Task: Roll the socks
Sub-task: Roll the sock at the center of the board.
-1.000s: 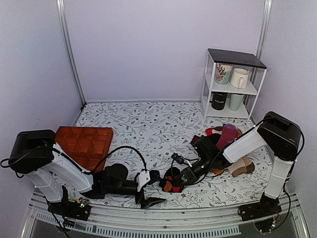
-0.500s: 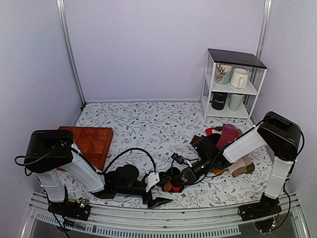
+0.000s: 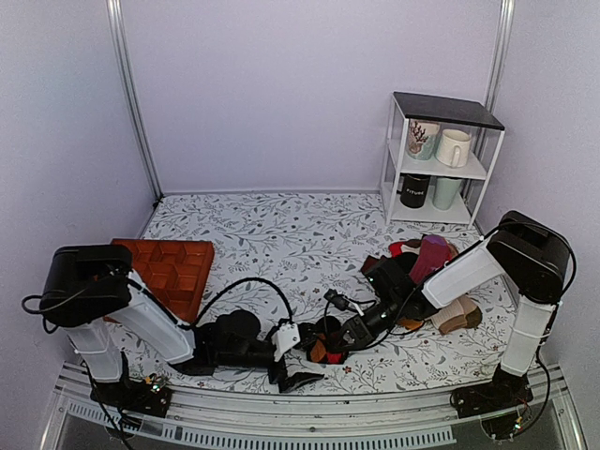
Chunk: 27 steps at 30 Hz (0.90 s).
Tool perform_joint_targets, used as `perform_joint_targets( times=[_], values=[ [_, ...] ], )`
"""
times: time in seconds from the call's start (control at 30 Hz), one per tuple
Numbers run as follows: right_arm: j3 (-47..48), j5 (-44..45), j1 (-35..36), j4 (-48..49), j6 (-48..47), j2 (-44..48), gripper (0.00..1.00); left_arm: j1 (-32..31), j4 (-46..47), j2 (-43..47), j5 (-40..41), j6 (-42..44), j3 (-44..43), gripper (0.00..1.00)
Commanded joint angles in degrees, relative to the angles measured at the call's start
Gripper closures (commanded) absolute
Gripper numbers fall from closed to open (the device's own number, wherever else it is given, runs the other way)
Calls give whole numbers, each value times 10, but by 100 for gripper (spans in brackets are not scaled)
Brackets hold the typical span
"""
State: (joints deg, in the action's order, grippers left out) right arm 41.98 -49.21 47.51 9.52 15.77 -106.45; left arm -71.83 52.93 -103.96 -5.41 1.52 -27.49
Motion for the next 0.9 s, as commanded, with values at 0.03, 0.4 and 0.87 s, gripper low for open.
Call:
perform_joint_targets(
  times=[0.03, 0.4, 0.87],
  values=[
    [-30, 109, 6, -74, -7, -33, 89, -24, -33, 102, 54, 36, 22, 1],
    [-29, 106, 5, -73, -7, -35, 89, -23, -52, 10, 33, 65, -26, 2],
    [-36, 101, 5, -69, -7, -35, 89, -1, -29, -67, 29, 76, -59, 2]
  ],
)
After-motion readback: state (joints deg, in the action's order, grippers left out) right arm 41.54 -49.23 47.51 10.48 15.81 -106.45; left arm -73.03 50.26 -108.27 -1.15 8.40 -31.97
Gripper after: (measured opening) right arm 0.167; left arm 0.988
